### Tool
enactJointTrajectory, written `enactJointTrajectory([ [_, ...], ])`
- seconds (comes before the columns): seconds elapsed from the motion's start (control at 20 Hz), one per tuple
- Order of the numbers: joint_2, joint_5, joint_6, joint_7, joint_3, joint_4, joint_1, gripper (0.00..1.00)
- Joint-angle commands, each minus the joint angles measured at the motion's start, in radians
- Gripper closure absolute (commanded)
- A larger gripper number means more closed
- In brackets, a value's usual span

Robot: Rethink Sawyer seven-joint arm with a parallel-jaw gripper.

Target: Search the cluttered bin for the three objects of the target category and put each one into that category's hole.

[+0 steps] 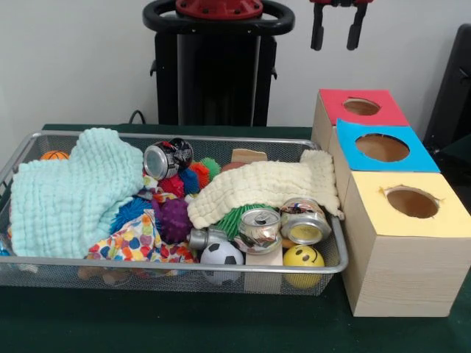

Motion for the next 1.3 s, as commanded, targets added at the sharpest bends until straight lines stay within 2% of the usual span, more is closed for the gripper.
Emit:
enactJointTrajectory([
  [0.05, 0.113, 0.009, 0.111, 0.104, 0.044, -0.132, -0.065, 0.00],
  [0.3, 0.177, 0.001, 0.078, 0.076, 0.059, -0.174, -0.103, 0.00],
  [0.5, 0.212, -0.016, 0.094, 0.076, 0.049, -0.223, -0.118, 0.00],
  [0.7, 0.243, -0.019, 0.082, 0.040, 0.070, -0.237, -0.155, 0.00],
  [1.0, 0.290, -0.037, 0.021, 0.082, 0.047, -0.250, -0.150, 0.00],
  [1.3, 0.357, -0.051, 0.114, -0.011, 0.080, -0.351, -0.212, 0.00],
])
